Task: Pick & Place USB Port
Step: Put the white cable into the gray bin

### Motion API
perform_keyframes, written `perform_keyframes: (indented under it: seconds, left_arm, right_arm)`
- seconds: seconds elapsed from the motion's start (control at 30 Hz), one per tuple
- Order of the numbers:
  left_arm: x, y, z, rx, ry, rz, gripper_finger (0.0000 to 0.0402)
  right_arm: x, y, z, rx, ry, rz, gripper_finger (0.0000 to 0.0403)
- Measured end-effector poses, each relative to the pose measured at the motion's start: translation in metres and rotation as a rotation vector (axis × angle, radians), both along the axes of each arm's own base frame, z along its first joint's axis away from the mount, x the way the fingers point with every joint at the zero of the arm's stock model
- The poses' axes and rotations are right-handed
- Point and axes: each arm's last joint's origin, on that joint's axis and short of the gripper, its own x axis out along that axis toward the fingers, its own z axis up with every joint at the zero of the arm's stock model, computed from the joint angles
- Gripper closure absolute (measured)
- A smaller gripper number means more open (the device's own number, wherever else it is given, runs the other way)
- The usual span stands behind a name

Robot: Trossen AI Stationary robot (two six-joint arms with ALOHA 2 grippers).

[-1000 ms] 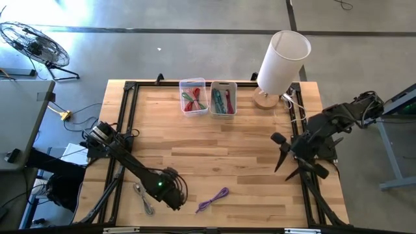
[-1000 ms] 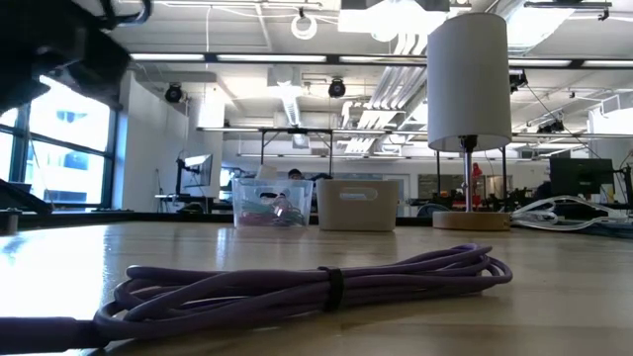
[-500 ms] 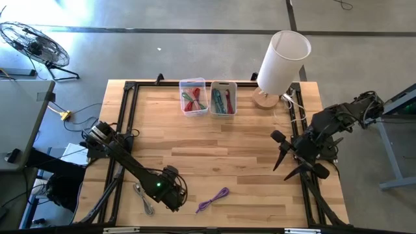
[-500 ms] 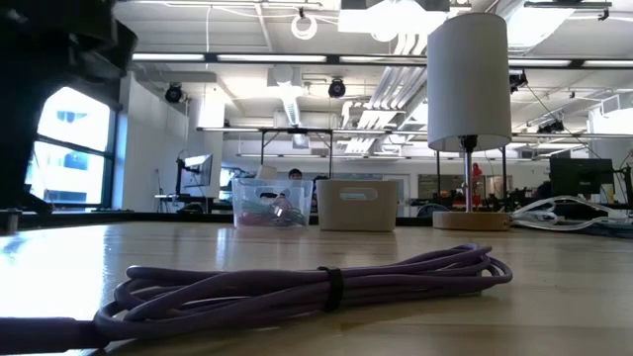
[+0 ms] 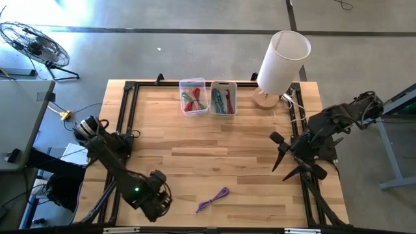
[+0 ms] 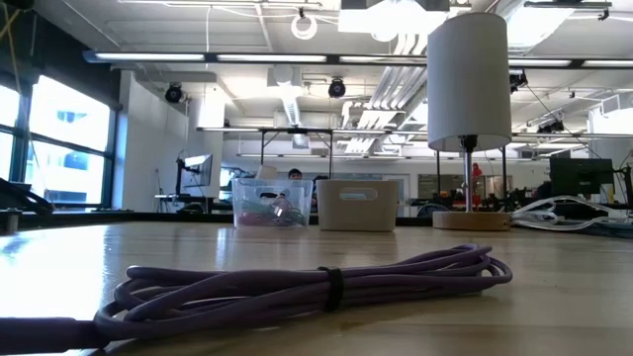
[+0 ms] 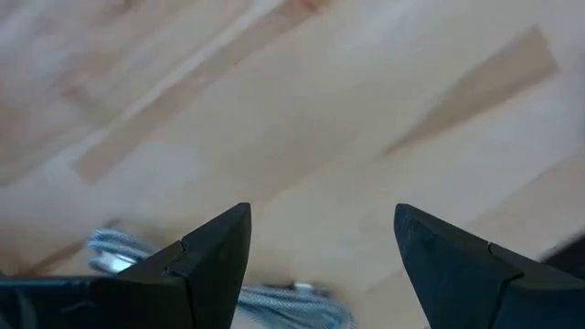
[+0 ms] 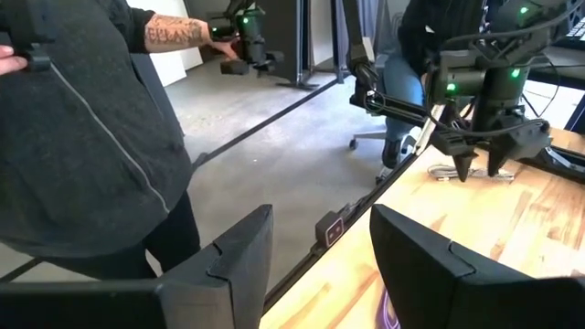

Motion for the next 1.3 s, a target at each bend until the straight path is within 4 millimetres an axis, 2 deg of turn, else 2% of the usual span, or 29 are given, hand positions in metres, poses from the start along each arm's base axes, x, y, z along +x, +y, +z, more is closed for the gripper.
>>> perform_keyframes:
  seconds: [0.2,0.47,0.53,0.63,0.77,0.9,1.03,1.13,1.3]
  left_arm:
    - [0.003,0.002,0.0,0.068,-0.081,0.007,0.0137]
    - [0.017,-0.012,0.001,-0.045,-0.216,-0.04,0.0137]
    - [0.022,-0.014,0.001,-0.07,-0.257,-0.015,0.0137]
    - [0.025,-0.017,-0.003,-0.107,-0.281,0.142,0.0137]
    - [0.032,-0.017,-0.009,-0.102,-0.311,0.184,0.0137]
    - [0.037,-0.022,-0.013,-0.133,-0.311,0.141,0.0137]
    - [0.04,-0.025,-0.011,-0.184,-0.362,0.202,0.0137]
    - [0.041,-0.024,-0.01,-0.157,-0.409,0.22,0.0137]
    - [0.043,-0.021,-0.011,-0.231,-0.343,0.332,0.0137]
  right_arm:
    - [0.001,0.001,-0.001,0.003,0.01,0.001,0.0226]
    - [0.002,0.001,-0.001,0.005,0.006,0.004,0.0226]
    - [0.002,0.001,0.0,0.006,0.003,0.004,0.0226]
    - [0.002,0.001,0.0,0.006,0.003,0.005,0.0226]
    - [0.001,0.001,0.0,0.008,0.004,0.009,0.0226]
    - [0.0,0.0,-0.004,-0.01,0.043,0.02,0.0226]
    - [-0.004,0.001,-0.01,-0.018,0.12,0.097,0.0226]
    - [-0.008,0.002,-0.012,0.008,0.164,0.213,0.0226]
    - [-0.016,0.005,-0.014,0.09,0.273,0.396,0.0226]
